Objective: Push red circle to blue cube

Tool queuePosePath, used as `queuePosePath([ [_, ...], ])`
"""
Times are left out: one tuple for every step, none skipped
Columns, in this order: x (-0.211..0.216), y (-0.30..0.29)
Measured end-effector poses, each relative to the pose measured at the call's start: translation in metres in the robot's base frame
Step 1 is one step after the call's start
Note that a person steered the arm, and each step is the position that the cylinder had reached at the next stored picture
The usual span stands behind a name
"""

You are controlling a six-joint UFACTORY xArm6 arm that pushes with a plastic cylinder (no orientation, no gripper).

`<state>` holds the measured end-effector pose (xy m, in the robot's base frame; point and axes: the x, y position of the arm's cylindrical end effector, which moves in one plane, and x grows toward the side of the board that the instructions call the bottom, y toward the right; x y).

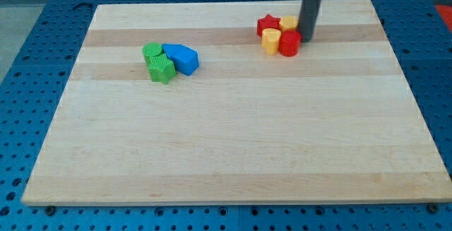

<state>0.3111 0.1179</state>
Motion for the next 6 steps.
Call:
queuePosePath([
  [0.025,-0.051],
  [0.056,-0.078],
  [0.058,-0.056],
  [0.064,-0.019],
  [0.089,-0.027],
  [0.093,-0.088],
])
